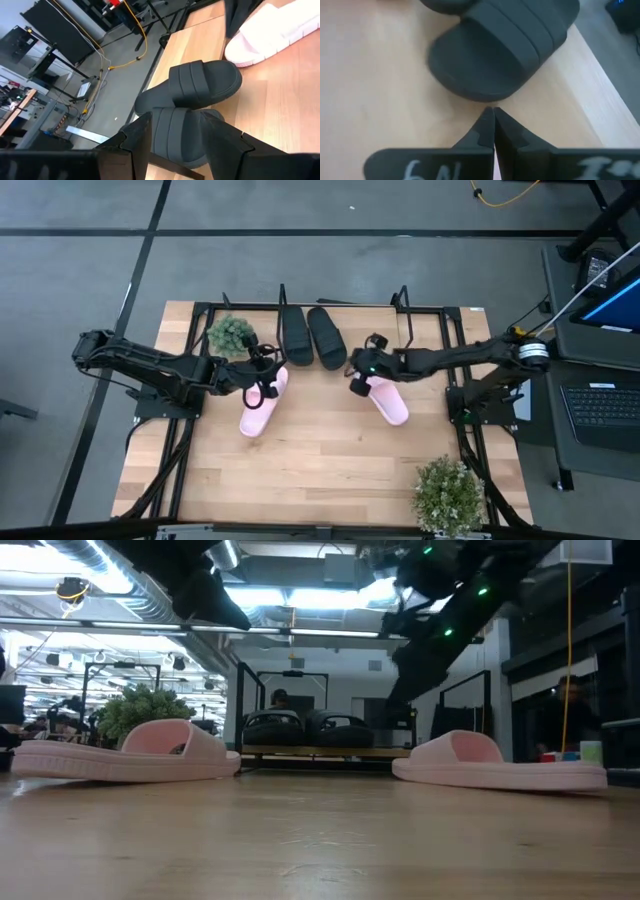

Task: Pick and place slides into the shelf
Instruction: Adjust the black slide on the shelf

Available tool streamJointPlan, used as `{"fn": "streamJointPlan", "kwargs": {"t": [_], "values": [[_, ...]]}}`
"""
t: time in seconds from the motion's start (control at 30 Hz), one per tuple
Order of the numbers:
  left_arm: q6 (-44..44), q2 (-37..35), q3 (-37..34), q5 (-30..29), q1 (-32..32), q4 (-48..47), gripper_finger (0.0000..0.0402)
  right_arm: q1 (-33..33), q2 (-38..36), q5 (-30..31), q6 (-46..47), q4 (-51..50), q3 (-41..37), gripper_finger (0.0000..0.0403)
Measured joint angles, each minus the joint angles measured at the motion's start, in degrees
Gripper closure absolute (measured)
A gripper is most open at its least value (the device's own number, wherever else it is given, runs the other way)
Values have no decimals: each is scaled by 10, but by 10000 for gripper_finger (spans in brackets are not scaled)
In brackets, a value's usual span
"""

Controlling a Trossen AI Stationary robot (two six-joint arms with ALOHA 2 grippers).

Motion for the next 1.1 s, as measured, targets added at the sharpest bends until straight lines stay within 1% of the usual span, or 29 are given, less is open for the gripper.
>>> {"fn": "streamJointPlan", "kwargs": {"t": [0.23,0.4,0.6,1.1], "values": [[1,0,0,0,0,-6,247,-48,86,0,-13,-19,56,402],[1,0,0,0,0,-12,247,-67,115,-2,-12,-20,71,402],[1,0,0,0,0,-17,247,-61,118,-51,-12,-8,72,402],[1,0,0,0,0,-17,247,-53,118,-51,-29,8,72,401]]}}
